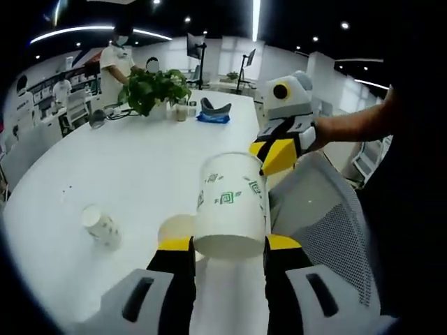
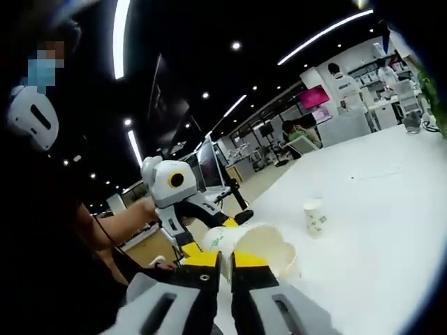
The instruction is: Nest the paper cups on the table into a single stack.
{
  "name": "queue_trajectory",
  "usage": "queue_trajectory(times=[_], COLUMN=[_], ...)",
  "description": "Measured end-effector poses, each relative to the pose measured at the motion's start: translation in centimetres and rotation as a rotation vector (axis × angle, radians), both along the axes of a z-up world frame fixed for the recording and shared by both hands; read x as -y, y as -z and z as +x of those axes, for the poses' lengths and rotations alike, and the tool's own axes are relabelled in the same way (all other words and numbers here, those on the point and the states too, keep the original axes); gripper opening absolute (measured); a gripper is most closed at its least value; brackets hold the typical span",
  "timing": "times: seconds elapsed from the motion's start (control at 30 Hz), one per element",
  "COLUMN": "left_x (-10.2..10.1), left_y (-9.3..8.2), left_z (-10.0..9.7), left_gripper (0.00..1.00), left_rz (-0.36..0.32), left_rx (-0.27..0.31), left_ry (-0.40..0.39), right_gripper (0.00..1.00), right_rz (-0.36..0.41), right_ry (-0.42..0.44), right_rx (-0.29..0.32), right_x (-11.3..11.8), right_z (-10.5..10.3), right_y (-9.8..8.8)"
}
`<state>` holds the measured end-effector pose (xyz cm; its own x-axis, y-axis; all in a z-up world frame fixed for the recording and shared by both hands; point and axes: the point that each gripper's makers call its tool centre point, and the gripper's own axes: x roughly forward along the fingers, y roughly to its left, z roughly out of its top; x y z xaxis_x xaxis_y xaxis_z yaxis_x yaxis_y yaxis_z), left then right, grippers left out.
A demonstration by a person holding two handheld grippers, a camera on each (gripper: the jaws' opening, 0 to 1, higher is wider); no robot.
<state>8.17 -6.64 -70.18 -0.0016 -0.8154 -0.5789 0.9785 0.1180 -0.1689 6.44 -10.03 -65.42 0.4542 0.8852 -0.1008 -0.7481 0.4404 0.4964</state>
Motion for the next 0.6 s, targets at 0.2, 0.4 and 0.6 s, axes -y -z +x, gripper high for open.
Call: queue_trajectory(times=[0.2, 0.4, 0.6], left_x=[0.1, -0.2, -0.9], left_y=[0.6, 0.0, -0.4], left_z=[0.0, 0.4, 0.2], left_gripper=[0.33, 0.47, 0.56], left_rz=[0.015, -0.027, -0.071], left_rx=[-0.001, 0.035, 0.074], left_ry=[-0.005, -0.028, -0.047], right_gripper=[0.00, 0.00, 0.00], right_rz=[-0.022, -0.072, -0.130], right_ry=[-0.048, -0.062, -0.072], right_rx=[0.012, 0.040, 0.063], right_x=[-0.7, -0.7, -0.8], right_z=[-0.6, -0.6, 0.1], right_y=[-0.6, -1.0, -1.3])
